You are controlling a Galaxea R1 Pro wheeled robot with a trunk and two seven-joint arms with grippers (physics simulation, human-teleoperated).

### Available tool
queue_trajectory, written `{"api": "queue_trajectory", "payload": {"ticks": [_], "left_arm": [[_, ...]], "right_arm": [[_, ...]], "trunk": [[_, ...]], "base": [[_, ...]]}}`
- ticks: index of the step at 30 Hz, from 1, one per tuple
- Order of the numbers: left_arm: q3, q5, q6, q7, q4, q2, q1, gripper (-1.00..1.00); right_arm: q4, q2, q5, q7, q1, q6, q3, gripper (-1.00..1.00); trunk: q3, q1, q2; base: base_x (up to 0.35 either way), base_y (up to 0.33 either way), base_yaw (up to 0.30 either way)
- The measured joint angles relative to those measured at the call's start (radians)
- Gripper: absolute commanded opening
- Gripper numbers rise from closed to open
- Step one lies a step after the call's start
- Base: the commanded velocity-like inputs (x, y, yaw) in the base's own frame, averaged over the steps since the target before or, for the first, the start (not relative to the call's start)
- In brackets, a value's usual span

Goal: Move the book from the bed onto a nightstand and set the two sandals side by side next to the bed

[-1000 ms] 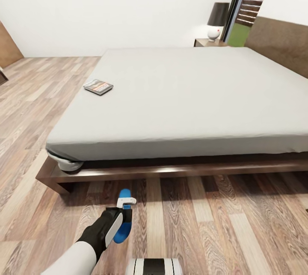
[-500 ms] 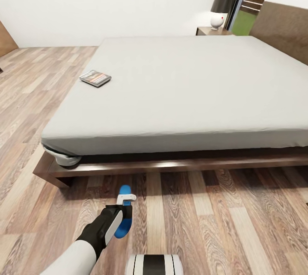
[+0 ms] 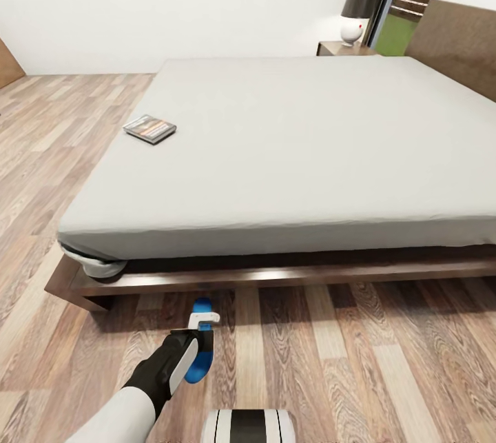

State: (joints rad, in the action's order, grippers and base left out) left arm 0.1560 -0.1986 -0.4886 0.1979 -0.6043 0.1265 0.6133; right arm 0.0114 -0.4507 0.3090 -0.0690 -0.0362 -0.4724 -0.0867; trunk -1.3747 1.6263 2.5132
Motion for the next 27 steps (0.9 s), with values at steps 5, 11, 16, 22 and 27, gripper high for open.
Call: {"api": "queue_trajectory", "payload": {"ticks": [5,11,16,22,27], "left_arm": [[0.0,0.0,0.0,0.0,0.0,0.0,0.0,-1.0],[0.0,0.0,0.011,0.0,0.0,0.0,0.0,-1.0],[0.0,-0.002,0.086,-0.002,0.002,0.0,-0.001,-1.0],[0.001,-0.003,0.148,-0.002,0.014,0.0,-0.003,-1.0],[0.003,-0.003,0.149,-0.002,0.014,0.0,-0.003,-1.0]], "right_arm": [[0.0,0.001,0.001,-0.002,0.0,0.001,0.001,-1.0],[-0.001,0.0,0.001,-0.003,0.0,0.0,0.002,-1.0],[0.001,0.0,0.002,-0.003,0.0,-0.003,0.002,-1.0],[0.001,-0.002,0.001,-0.005,0.0,-0.006,0.002,-1.0],[0.001,-0.002,0.001,-0.005,0.0,-0.006,0.002,-1.0]], "trunk": [[-0.019,0.002,0.001],[-0.043,0.005,0.003],[-0.062,0.007,0.004],[-0.085,0.01,0.005],[-0.104,0.012,0.006]], "base": [[0.0,0.0,0.0],[0.0,0.0,0.0],[0.0,0.0,0.0],[0.0,0.0,0.0],[0.0,0.0,0.0]]}}
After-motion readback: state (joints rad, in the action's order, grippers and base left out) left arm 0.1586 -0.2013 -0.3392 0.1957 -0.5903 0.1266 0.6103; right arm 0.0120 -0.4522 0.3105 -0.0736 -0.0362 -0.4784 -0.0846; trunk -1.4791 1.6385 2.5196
